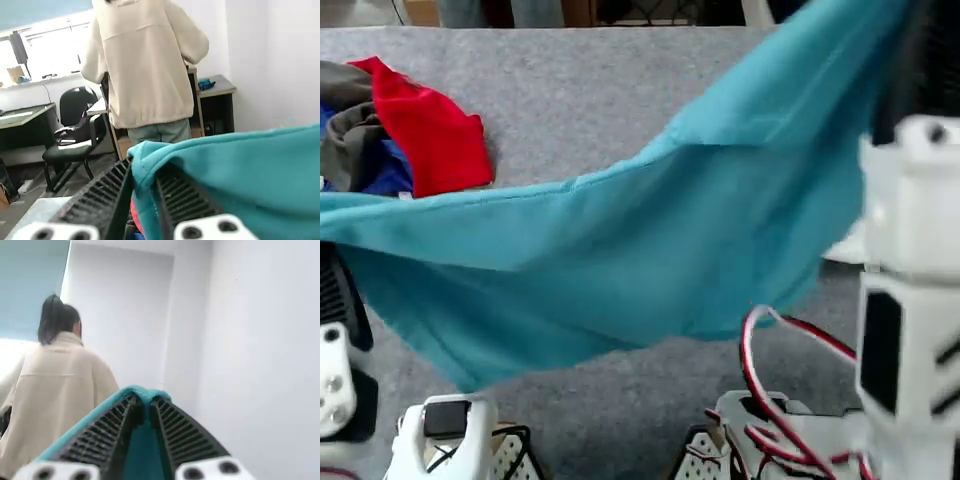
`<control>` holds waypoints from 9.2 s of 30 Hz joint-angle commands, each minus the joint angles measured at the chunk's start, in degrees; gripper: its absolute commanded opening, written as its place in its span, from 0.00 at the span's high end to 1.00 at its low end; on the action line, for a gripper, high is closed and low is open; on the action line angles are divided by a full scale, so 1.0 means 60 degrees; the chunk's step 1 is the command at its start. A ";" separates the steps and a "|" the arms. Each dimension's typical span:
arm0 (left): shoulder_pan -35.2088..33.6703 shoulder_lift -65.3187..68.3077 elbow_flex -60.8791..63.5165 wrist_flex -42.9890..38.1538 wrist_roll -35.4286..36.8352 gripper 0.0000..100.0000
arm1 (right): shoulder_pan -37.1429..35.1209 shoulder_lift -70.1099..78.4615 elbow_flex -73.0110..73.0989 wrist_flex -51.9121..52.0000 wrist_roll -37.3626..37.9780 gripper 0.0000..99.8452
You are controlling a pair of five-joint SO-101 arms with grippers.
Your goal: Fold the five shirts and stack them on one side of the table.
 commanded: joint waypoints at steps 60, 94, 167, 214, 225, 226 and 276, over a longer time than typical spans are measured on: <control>-0.0256 0.3223 1.1319 -1.3216 0.0352 0.97 | -0.0879 0.6044 0.5238 -0.5612 0.0278 0.99; 0.0242 0.8000 0.8916 -0.5905 -0.1231 0.97 | -0.1070 0.8974 -0.0315 0.5700 0.3150 0.99; -0.0608 0.3253 1.7092 -0.7238 -0.5377 0.83 | 0.0381 -0.1399 1.7868 0.1963 0.6681 0.80; -0.1165 0.9158 1.2183 -1.1487 -0.2300 0.97 | -0.0674 1.6168 -0.4271 0.5011 0.4410 0.96; -0.1179 0.6022 1.1919 -0.9055 -0.2681 0.97 | -0.0527 1.4293 -0.4344 0.5714 0.4659 0.96; -0.1033 0.5377 1.2081 -0.8659 -0.2681 0.97 | -0.0571 1.3897 -0.4007 0.5729 0.4659 0.96; -0.1341 0.5304 1.5773 -0.8469 -0.4322 0.97 | 0.1333 0.6469 1.4996 0.0264 0.5421 0.96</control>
